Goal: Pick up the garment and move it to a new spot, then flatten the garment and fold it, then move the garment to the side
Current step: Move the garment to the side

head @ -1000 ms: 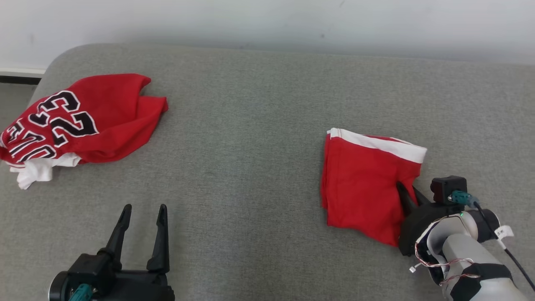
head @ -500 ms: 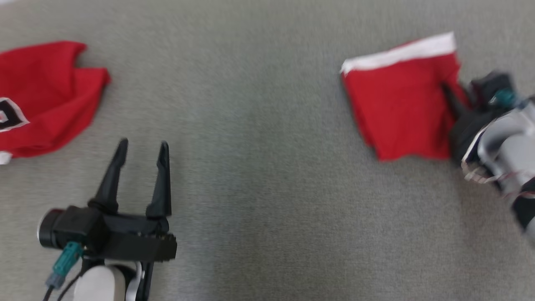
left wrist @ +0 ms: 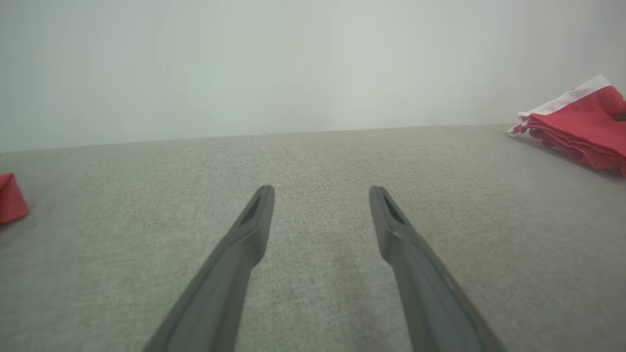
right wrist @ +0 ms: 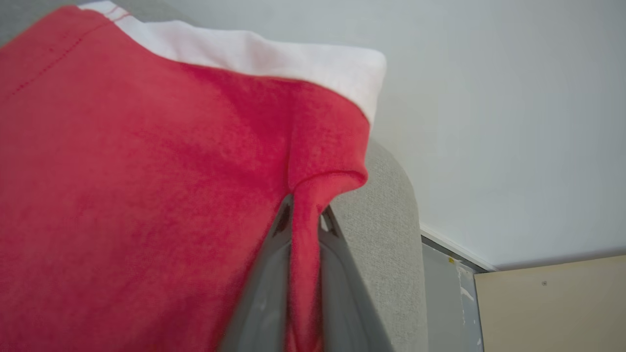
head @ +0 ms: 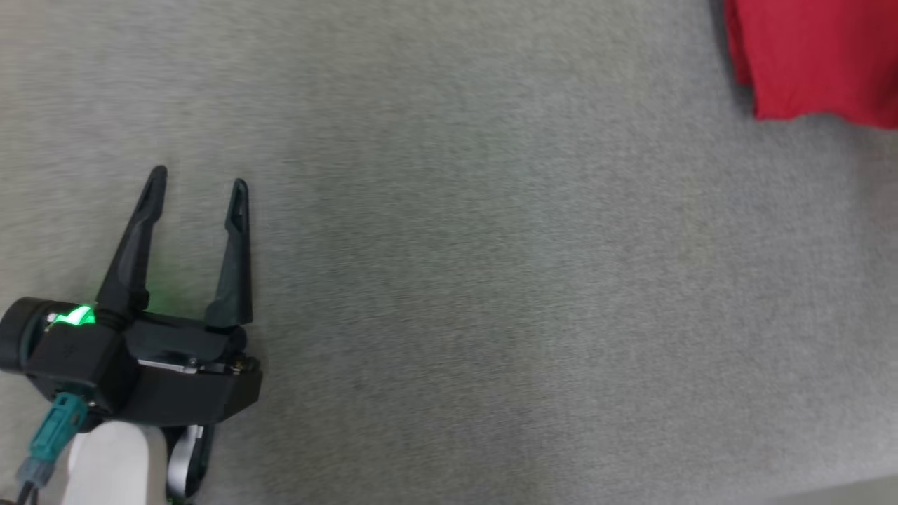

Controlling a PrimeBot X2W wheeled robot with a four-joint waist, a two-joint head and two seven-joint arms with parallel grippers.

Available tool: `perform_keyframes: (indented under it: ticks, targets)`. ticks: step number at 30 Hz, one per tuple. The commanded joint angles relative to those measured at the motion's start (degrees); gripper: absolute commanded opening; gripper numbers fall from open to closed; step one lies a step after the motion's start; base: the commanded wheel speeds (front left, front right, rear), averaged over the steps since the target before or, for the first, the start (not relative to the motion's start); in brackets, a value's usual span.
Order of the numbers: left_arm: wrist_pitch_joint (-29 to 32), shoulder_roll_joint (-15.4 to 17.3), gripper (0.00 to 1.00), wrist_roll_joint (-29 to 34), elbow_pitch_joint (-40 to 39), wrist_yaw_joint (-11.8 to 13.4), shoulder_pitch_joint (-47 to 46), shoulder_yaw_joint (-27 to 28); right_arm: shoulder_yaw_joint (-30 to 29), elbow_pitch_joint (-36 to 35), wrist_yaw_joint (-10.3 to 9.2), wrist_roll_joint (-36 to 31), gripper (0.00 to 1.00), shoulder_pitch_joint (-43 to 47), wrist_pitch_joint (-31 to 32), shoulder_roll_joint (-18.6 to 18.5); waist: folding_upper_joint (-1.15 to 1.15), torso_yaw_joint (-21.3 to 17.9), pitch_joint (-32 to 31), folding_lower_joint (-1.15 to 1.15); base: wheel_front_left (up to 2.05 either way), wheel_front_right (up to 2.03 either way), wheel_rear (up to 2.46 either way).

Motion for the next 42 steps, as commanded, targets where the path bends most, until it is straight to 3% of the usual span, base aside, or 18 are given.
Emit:
perform_keyframes:
  ticks: [1,11,19,20,21,22,23,24,25,34,42]
  targets:
    - [-0.03,0.66,1.00,0.41,-0.51,0.05,-0.69,0.35,0.22,-0.49,-0.18,0.24,0.00,-0.84,0.13,-0.03,-0.01,-5.88,5.70,-0.01,0.00,0.00,0.00]
    - [0.20,1.41,1.00,0.30,-2.41,-0.09,1.52,-0.67,3.14,-1.89,-0.18,1.09,0.00,-6.33,2.98,-6.10,-0.01,-6.88,6.60,-0.01,0.00,0.00,0.00]
    - [0.37,0.58,1.00,-0.11,-2.84,-0.10,1.02,-1.67,4.16,0.81,-0.18,0.49,0.00,-11.10,5.36,-7.04,-0.01,-4.79,7.49,-0.01,0.00,0.00,0.00]
    - [0.37,0.48,1.00,-0.24,-2.72,-0.09,1.09,-1.64,4.40,1.18,-0.18,0.24,0.09,-11.32,5.38,-7.02,-0.01,-4.58,7.43,-0.01,0.00,0.00,0.00]
    - [0.38,0.43,1.00,-0.31,-2.64,-0.03,1.21,-1.49,4.59,1.60,-0.18,0.03,0.09,-11.54,5.36,-6.99,-0.01,-4.44,7.38,-0.01,0.00,0.00,0.00]
    - [0.38,0.38,1.00,-0.38,-2.54,-0.01,1.35,-1.37,4.76,2.03,-0.18,-0.07,0.33,-11.62,5.53,-6.92,-0.01,-4.29,7.27,-0.01,0.00,0.00,0.00]
    - [0.38,0.36,1.00,-0.49,-2.44,-0.01,1.50,-1.23,4.93,2.41,-0.18,-0.19,0.44,-11.68,5.62,-6.88,-0.01,-4.20,7.17,-0.01,0.00,0.00,0.00]
    - [0.38,0.30,1.00,-0.51,-2.42,-0.01,1.62,-1.10,5.12,2.70,-0.18,-0.53,0.87,-11.83,5.61,-6.98,-0.01,-4.14,7.11,-0.01,0.00,0.00,0.00]
    - [0.38,0.26,1.00,-0.54,-2.40,-0.01,1.73,-0.95,5.03,3.03,-0.18,-0.53,1.00,-12.09,5.41,-7.03,-0.01,-4.13,7.03,-0.01,0.00,0.00,0.00]
    - [0.37,-0.38,1.00,-1.15,-0.58,0.16,2.39,0.08,2.71,4.59,-0.18,-2.68,1.00,-10.94,-1.73,-5.18,-0.01,-3.48,2.96,-0.01,0.00,0.00,0.00]
    - [-0.01,-1.72,1.00,-2.50,0.93,0.77,6.30,3.76,-3.59,6.09,-0.18,-0.88,1.00,-4.23,-10.27,2.46,-0.01,-2.11,-8.01,-0.01,0.00,0.00,0.00]
